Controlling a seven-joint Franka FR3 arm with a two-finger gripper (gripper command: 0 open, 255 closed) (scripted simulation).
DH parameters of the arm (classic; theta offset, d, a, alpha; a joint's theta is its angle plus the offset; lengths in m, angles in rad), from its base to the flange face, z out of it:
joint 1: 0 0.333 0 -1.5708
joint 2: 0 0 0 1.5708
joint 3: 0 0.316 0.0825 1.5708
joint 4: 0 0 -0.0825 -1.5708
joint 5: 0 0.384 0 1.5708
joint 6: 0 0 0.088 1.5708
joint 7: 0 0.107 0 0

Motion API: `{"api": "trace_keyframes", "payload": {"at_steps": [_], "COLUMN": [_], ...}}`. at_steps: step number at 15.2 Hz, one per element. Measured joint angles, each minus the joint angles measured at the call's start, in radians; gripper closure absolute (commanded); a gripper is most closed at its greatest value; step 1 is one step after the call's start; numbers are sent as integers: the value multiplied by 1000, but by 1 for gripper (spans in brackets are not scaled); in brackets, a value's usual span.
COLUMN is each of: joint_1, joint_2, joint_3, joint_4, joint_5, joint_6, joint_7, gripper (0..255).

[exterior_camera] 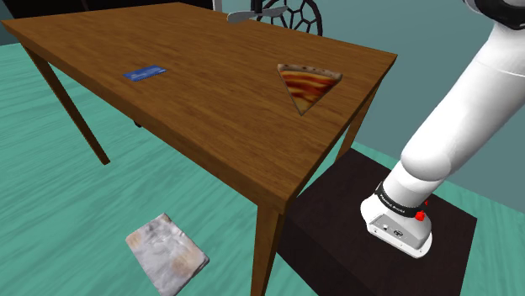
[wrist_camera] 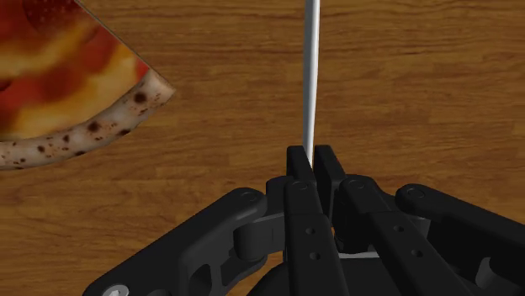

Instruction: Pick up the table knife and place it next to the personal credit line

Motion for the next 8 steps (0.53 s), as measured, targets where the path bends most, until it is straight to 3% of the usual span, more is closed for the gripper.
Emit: {"api": "trace_keyframes", "payload": {"at_steps": [8], "joint_1": [146], "joint_2": [127], "joint_3": [120], "joint_4": [143], "joint_5": [-72], "joint_6": [-22], "joint_7": [244], "gripper": [255]}}
